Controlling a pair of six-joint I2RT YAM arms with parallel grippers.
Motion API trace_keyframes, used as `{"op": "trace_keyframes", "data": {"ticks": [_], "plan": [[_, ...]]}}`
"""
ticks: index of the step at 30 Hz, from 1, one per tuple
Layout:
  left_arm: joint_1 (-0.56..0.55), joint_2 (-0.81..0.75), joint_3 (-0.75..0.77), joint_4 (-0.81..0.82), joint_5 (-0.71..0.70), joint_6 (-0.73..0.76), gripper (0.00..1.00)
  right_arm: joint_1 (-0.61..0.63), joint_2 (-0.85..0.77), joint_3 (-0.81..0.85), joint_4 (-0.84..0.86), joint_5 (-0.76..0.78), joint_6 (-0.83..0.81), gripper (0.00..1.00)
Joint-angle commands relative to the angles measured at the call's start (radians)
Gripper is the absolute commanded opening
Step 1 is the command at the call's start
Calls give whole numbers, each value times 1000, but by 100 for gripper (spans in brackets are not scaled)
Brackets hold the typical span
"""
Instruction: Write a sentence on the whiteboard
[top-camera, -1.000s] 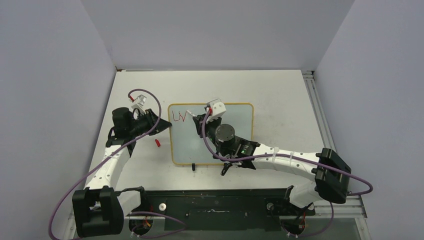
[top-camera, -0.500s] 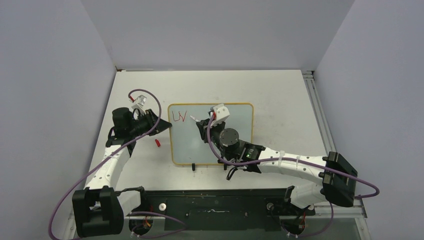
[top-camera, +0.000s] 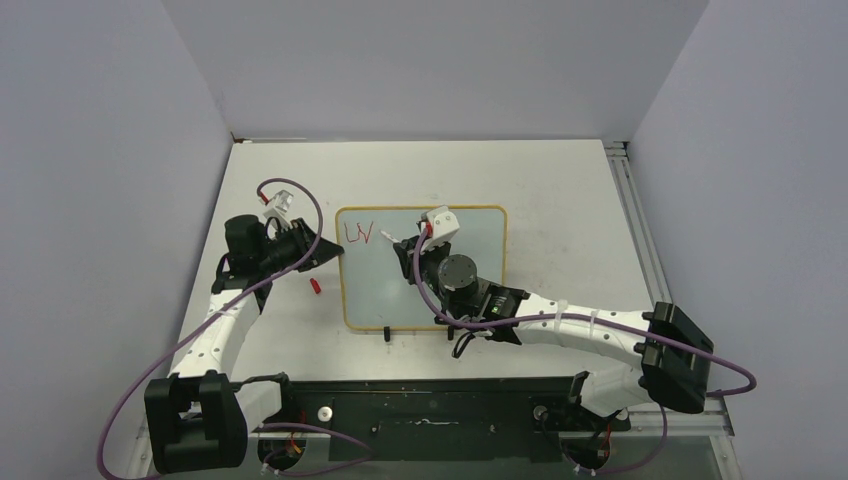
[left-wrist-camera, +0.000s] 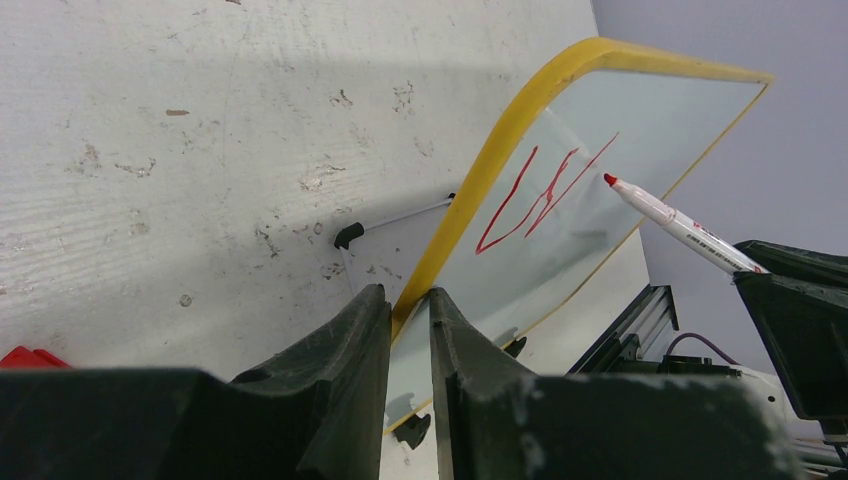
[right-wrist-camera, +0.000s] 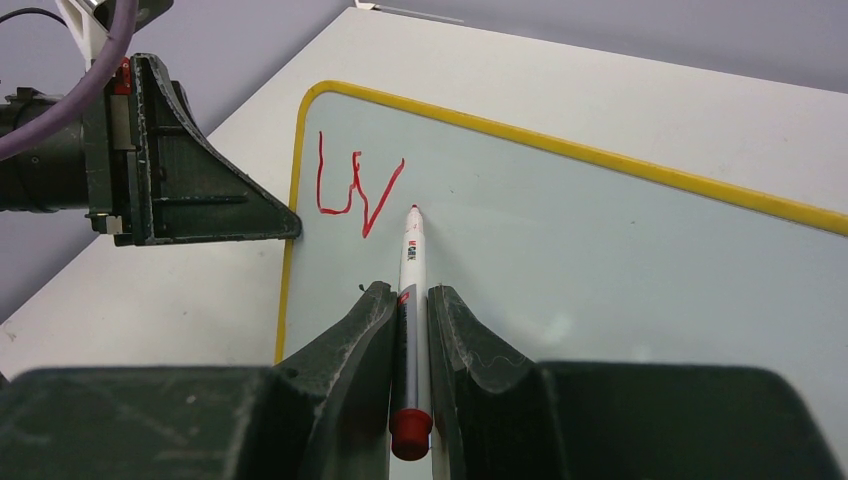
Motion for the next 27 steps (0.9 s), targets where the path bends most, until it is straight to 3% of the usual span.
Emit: {"op": "trace_keyframes", "data": {"ticks": [1, 27], "plan": [[-4, 3, 51, 8, 13, 17, 19, -8, 15, 7, 46, -2, 12, 5], [-4, 3, 51, 7, 15, 20, 19, -13, 37, -24, 23, -29, 36, 5]]}}
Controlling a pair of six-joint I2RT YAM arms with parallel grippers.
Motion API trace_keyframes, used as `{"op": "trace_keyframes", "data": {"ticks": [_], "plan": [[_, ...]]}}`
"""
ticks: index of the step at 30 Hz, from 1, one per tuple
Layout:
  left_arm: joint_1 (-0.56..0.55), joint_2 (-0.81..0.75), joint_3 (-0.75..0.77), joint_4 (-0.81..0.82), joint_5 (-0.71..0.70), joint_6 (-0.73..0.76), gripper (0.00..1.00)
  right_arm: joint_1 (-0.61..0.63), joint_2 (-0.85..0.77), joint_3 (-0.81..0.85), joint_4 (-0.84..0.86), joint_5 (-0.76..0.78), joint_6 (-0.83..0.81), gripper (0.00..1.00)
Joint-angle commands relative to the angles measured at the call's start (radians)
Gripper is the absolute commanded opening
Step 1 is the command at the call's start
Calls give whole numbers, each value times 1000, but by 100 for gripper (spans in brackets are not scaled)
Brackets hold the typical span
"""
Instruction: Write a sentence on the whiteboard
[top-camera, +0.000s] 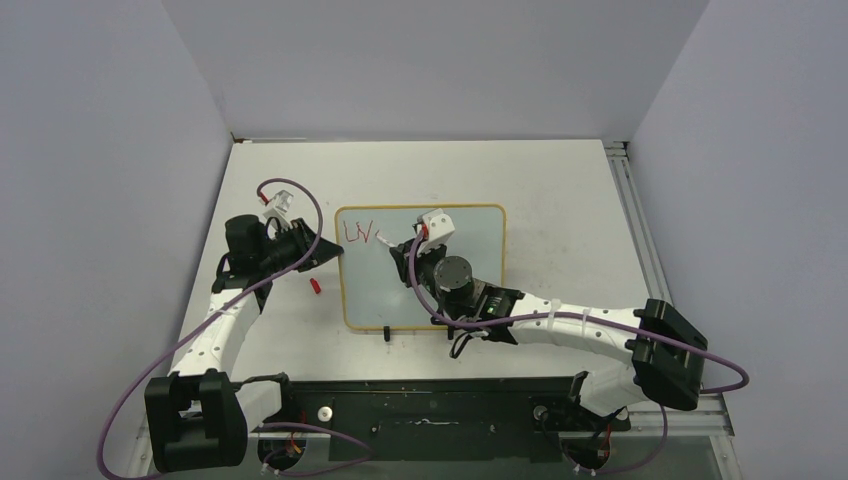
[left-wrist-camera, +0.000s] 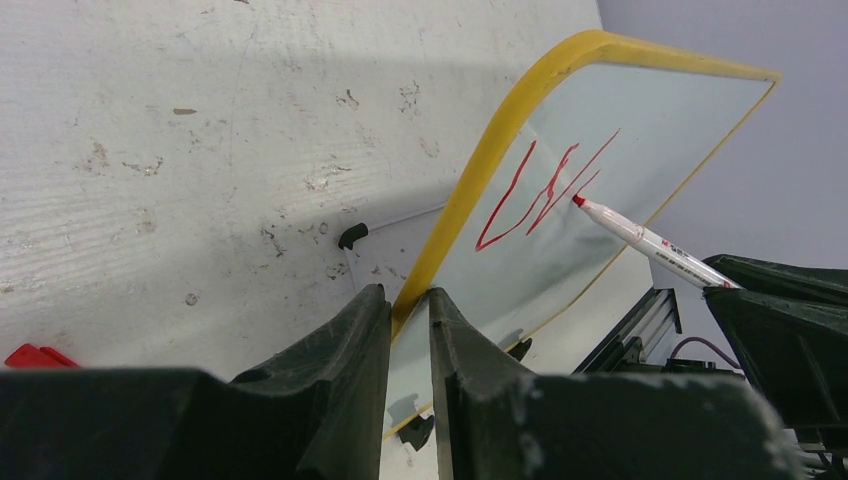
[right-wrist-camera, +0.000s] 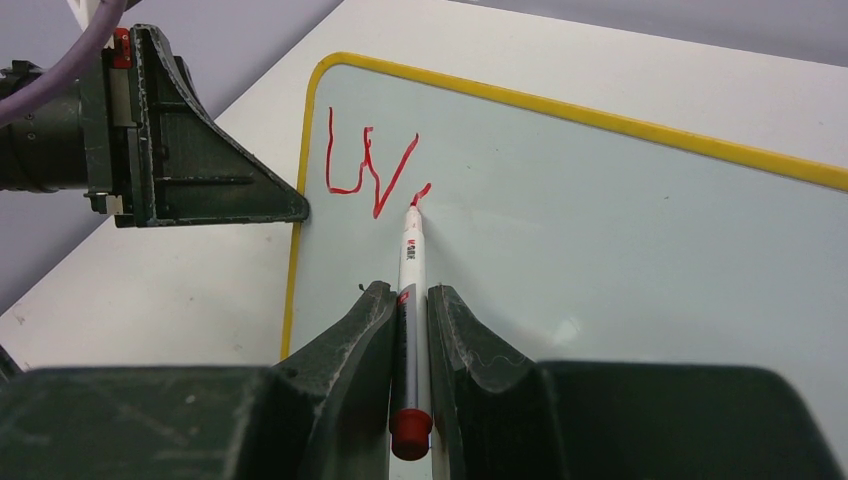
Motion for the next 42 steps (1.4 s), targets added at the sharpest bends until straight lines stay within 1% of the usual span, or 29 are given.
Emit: {"op": "trace_keyframes", "data": {"ticks": [1, 15, 30, 42], "plan": [[-4, -4, 51, 8, 22, 18, 19, -7, 4, -22, 3, -3, 20, 5], [-5, -9, 49, 6, 21, 20, 19, -4, -39, -40, -9, 44, 17, 5], [-5, -7, 51, 6, 21, 19, 19, -7, -36, 9, 16, 75, -36, 5], [-4, -4, 52, 6, 21, 21, 19, -12, -15, 46, 37, 68, -56, 5]]}}
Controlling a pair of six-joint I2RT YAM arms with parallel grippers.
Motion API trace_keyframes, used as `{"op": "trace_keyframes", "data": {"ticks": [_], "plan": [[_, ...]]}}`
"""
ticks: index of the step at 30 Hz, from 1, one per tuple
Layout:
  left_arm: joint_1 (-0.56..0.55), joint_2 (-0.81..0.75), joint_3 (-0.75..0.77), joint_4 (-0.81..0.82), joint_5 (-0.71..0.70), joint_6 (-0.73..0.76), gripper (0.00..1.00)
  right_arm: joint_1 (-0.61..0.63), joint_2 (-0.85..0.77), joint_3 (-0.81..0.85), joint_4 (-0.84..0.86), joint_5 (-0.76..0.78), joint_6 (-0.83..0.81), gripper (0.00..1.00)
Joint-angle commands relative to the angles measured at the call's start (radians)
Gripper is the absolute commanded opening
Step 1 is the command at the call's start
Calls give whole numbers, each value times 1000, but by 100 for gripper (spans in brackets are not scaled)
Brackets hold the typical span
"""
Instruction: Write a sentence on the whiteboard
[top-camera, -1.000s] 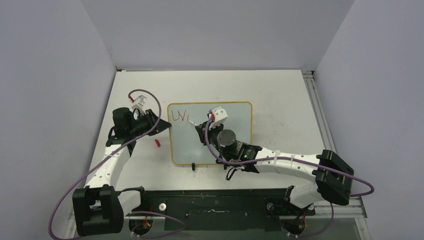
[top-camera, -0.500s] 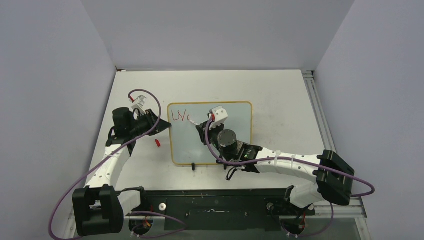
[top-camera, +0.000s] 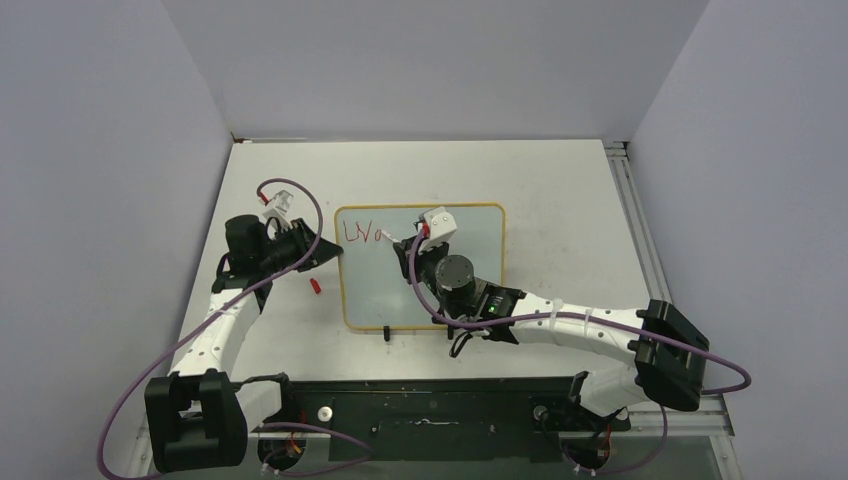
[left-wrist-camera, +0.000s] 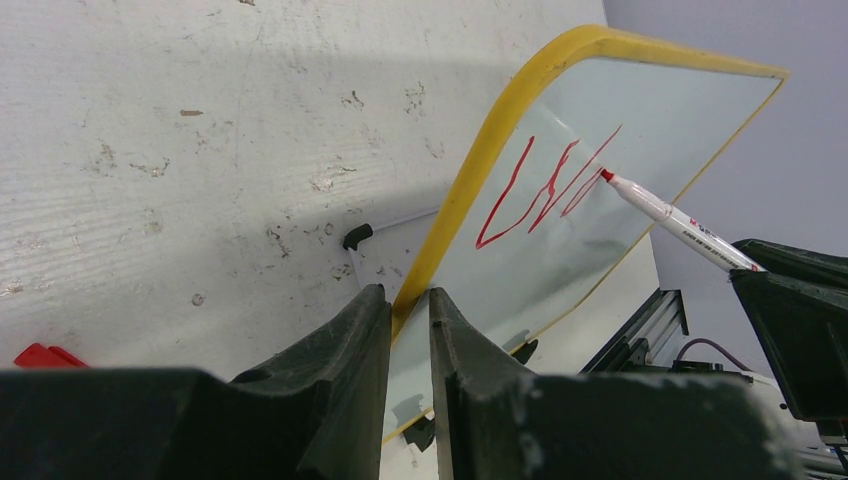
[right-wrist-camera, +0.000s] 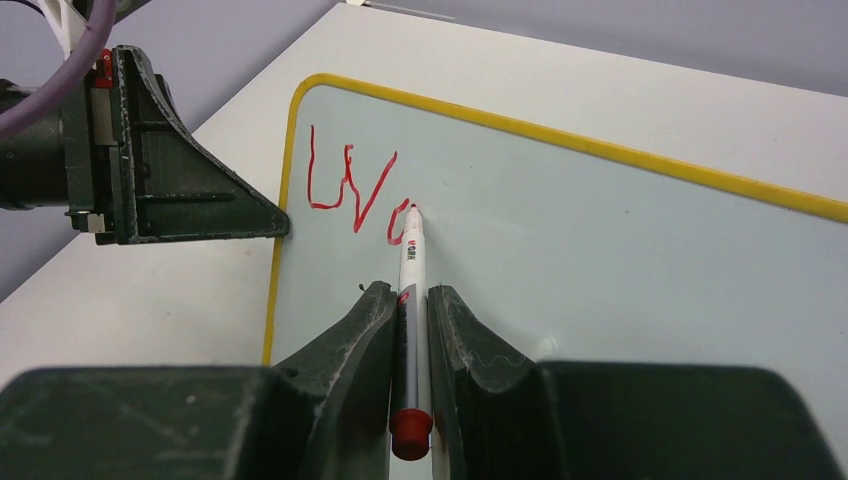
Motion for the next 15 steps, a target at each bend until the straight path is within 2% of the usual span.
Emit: {"op": "trace_keyframes", "data": {"ticks": [1, 15], "plan": [[-6, -4, 52, 7, 31, 10, 19, -13, -5, 47, 37, 32, -21, 5], [-5, -6, 52, 7, 33, 8, 19, -11, -20, -19, 17, 19, 27, 5]]}}
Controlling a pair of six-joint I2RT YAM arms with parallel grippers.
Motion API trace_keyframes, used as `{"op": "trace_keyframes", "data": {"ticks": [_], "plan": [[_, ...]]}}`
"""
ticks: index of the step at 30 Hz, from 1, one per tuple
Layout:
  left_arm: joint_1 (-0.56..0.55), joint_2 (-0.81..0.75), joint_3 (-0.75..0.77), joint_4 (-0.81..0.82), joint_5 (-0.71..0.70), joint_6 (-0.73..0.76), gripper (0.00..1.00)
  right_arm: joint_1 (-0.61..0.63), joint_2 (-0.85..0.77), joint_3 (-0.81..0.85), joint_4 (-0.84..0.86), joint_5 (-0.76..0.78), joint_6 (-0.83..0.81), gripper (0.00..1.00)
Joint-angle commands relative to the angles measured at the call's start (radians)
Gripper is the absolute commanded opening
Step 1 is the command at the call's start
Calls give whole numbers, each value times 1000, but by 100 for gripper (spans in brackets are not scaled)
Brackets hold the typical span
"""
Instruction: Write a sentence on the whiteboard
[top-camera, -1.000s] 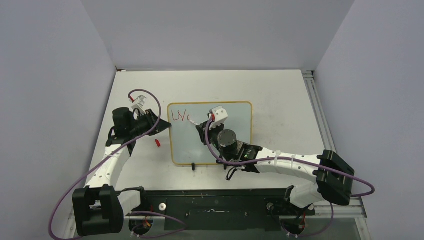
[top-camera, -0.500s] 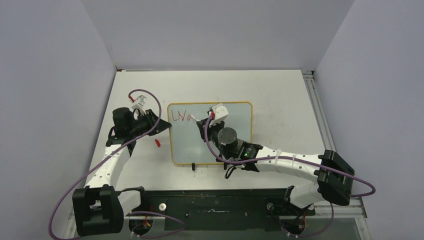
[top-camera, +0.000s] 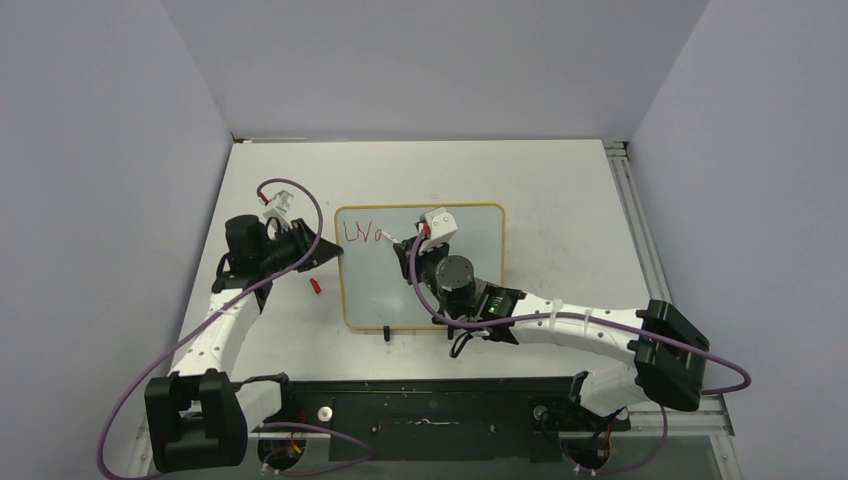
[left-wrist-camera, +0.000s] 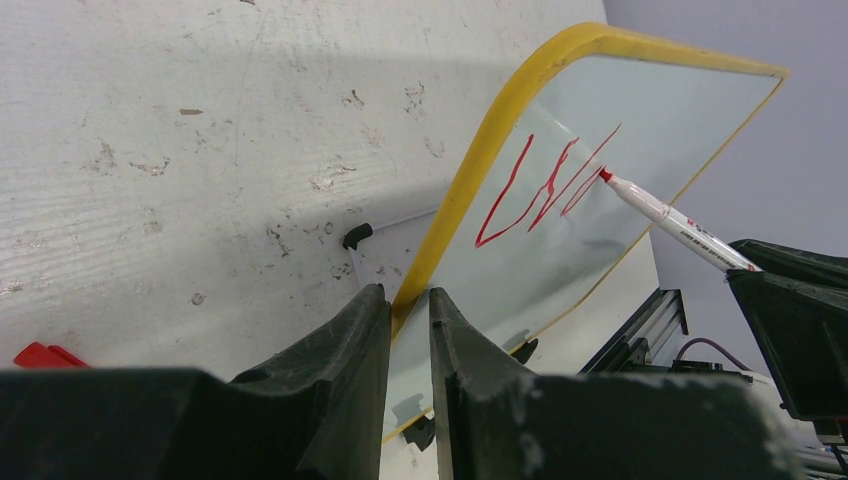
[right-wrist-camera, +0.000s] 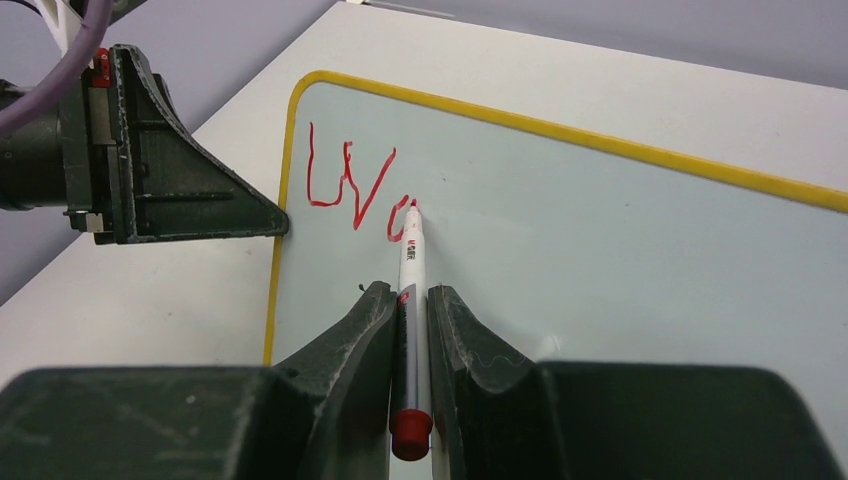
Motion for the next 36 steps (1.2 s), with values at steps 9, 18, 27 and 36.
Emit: {"op": "trace_keyframes", "data": {"ticks": [9, 18, 27, 36], "plan": [[-6, -8, 51, 10, 29, 10, 19, 1, -35, -55, 10, 20, 41, 5], [-6, -9, 51, 10, 29, 9, 19, 7, -74, -74, -9, 53, 38, 5], [-6, -9, 51, 10, 29, 10, 19, 29, -119, -47, 10, 21, 12, 5], [-6, -8, 52, 9, 27, 11, 19, 24, -80, -6, 44, 25, -15, 5]]}}
